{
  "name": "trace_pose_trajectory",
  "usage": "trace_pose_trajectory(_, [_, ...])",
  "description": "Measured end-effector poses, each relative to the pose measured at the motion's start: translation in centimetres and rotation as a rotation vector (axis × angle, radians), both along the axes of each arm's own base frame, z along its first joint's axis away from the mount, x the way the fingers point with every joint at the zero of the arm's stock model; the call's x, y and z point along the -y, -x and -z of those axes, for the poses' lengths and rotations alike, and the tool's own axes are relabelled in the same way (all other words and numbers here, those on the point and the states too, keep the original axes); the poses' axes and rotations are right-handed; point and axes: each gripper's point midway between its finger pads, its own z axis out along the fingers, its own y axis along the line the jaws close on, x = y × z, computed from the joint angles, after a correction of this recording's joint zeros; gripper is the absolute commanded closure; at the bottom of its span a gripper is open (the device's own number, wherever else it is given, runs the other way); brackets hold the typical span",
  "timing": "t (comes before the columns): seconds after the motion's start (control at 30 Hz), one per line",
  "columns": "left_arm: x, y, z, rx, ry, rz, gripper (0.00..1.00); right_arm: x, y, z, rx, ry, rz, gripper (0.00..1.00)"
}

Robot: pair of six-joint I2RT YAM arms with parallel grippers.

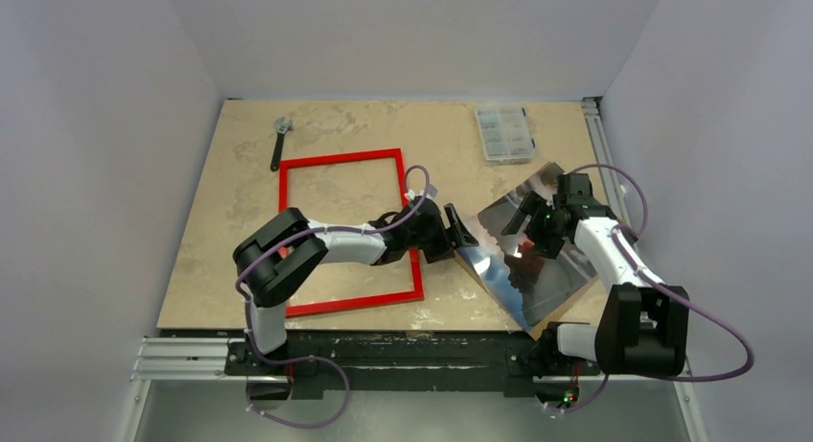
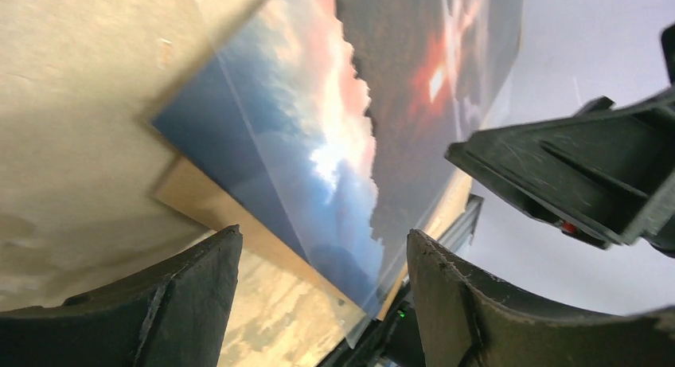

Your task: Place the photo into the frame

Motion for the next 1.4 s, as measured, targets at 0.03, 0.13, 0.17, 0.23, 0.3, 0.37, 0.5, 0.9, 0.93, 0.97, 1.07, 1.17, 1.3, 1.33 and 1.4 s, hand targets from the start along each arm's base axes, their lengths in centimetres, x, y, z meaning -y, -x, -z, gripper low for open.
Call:
trace_pose_trajectory(0.03, [-0.4, -0.3, 0.3, 0.004, -0.021, -0.005, 0.26, 0.0, -0.1, 0.0, 0.004, 0.0, -0.002, 0.22])
trace_pose_trajectory(0.13, [-1.0, -0.8, 0.8, 0.01, -0.055, -0.013, 0.26, -0.1, -0.3, 0.0, 0.015, -0.006, -0.01, 0.22])
trace_pose_trajectory(0.17, [-1.1, -1.1, 0.9, 0.015, -0.064, -0.013, 0.26, -0.2, -0.3, 0.1, 0.018, -0.008, -0.012, 0.22])
trace_pose_trajectory(0.23, [-1.0, -1.7, 0.9, 0.023, -0.071, -0.013, 0.26, -0.2, -0.1, 0.6, 0.009, -0.009, -0.014, 0.22])
trace_pose_trajectory(0.3, [-1.0, -2.2, 0.9, 0.033, -0.072, -0.012, 0.26, -0.2, 0.2, 1.2, -0.007, -0.01, -0.015, 0.22])
trace_pose_trajectory(0.37, [-1.2, -2.8, 0.9, 0.035, -0.072, -0.023, 0.27, -0.2, 0.7, 2.0, -0.029, -0.01, -0.018, 0.23])
trace_pose_trajectory(0.5, [-2.1, -4.2, 1.1, 0.029, -0.07, -0.051, 0.26, -0.3, 1.3, 3.2, -0.063, -0.014, -0.019, 0.23])
trace_pose_trajectory(0.9, [-2.1, -9.4, 1.4, 0.049, -0.08, -0.057, 0.28, -0.9, 0.8, 3.5, -0.046, -0.058, -0.026, 0.24])
trace_pose_trajectory(0.93, [-1.7, -9.6, 1.3, 0.053, -0.077, -0.047, 0.29, -1.0, 0.8, 3.5, -0.044, -0.061, -0.027, 0.24])
trace_pose_trajectory(0.97, [-1.4, -9.7, 1.4, 0.051, -0.076, -0.038, 0.31, -1.0, 0.8, 3.5, -0.044, -0.063, -0.027, 0.24])
trace_pose_trajectory(1.07, [-0.9, -9.6, 1.6, 0.047, -0.063, -0.009, 0.38, -1.0, 0.7, 3.5, -0.042, -0.065, -0.027, 0.24])
trace_pose_trajectory(1.17, [-0.6, -9.2, 1.9, 0.038, -0.053, 0.012, 0.43, -1.0, 0.7, 3.5, -0.042, -0.066, -0.028, 0.24])
trace_pose_trajectory(1.3, [-0.4, -8.9, 1.9, 0.04, -0.03, 0.032, 0.44, -1.1, 0.7, 3.4, -0.041, -0.068, -0.029, 0.24])
trace_pose_trajectory(1.33, [-0.3, -8.8, 1.8, 0.043, -0.023, 0.037, 0.44, -1.1, 0.7, 3.4, -0.041, -0.068, -0.029, 0.24])
trace_pose_trajectory(1.4, [-0.3, -8.7, 1.9, 0.044, -0.016, 0.043, 0.44, -1.1, 0.7, 3.4, -0.041, -0.069, -0.029, 0.24])
